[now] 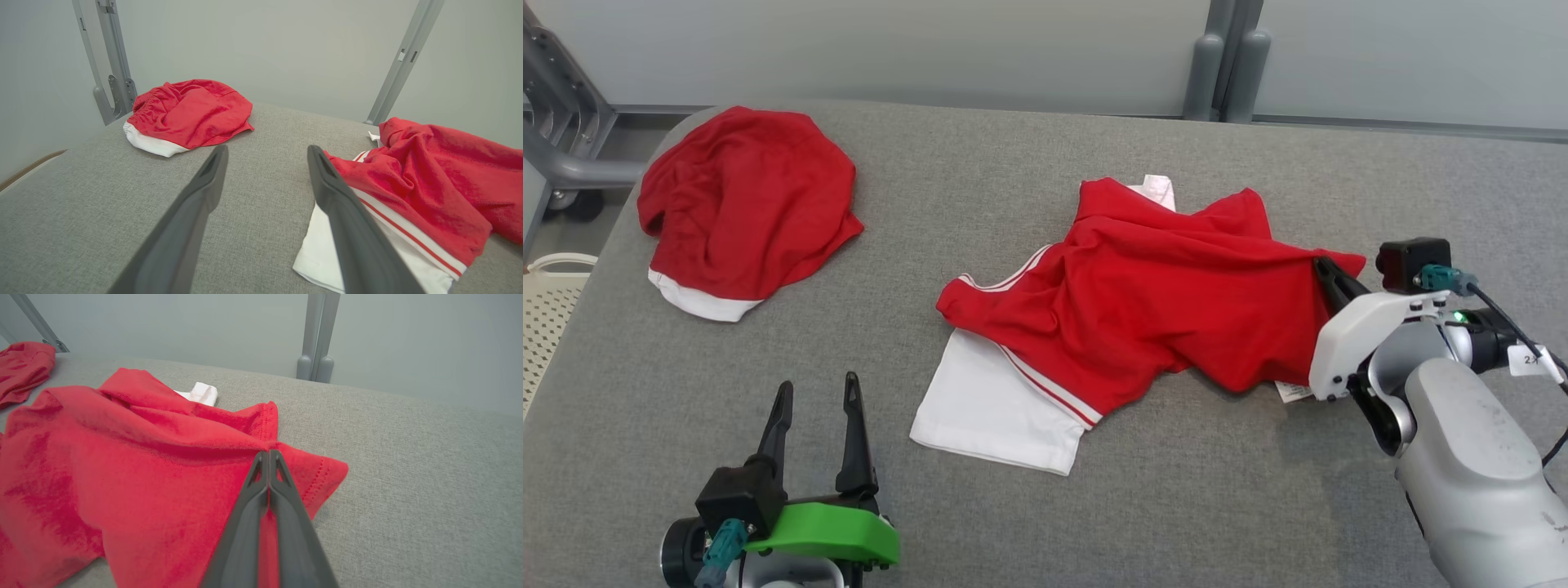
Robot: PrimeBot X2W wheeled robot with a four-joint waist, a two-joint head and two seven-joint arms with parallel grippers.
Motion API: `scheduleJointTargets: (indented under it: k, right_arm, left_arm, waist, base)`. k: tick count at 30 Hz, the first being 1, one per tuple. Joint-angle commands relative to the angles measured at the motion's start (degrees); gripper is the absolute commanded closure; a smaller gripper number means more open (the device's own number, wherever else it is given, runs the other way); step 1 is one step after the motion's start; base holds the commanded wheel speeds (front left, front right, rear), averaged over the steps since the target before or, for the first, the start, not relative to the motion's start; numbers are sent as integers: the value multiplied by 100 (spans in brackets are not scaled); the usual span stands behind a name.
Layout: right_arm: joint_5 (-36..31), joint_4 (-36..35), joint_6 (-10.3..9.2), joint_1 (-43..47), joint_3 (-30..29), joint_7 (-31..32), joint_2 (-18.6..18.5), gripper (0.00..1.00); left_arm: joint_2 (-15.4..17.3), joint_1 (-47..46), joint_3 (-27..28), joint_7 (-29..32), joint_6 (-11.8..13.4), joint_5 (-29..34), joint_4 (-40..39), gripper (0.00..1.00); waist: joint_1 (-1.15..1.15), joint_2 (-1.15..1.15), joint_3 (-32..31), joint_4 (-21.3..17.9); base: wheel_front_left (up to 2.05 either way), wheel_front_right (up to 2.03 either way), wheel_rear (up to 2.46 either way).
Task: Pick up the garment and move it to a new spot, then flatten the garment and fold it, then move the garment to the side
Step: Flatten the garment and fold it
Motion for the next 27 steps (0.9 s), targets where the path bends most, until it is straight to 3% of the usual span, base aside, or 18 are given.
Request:
scheduleJointTargets:
  k: [1,10,11,13,14,20,27]
  right_arm:
    - [-30,40,0,-90,-15,8,-33,100]
    - [-293,1264,0,-655,168,-112,-10,100]
    - [-304,1396,0,-677,192,-185,9,84]
    - [-304,1623,0,-742,223,-345,50,42]
    - [-276,1698,0,-766,243,-426,71,0]
    - [-55,1850,0,-891,365,-953,-32,0]
    - [373,1516,0,-451,288,-1332,-359,0]
  left_arm:
    - [-6,-43,24,2,-13,9,5,0]
    - [-76,-151,-15,2,-78,61,85,0]
    - [-78,-156,-15,2,-88,63,98,0]
    - [-84,-148,-1,2,-89,73,121,0]
    - [-86,-134,9,2,-89,78,130,0]
    - [-63,2,45,2,-102,124,138,0]
    - [-51,151,-22,2,-126,172,67,0]
  waist:
    - [0,18,27,11]
    - [0,18,113,107]
    - [0,18,109,109]
    - [0,18,96,84]
    - [0,18,89,57]
    - [0,18,-42,-179]
    - [0,18,-227,-496]
  base:
    - [0,0,0]
    - [0,0,0]
    - [0,0,0]
    - [0,0,0]
    - [0,0,0]
    - [0,0,0]
    - [0,0,0]
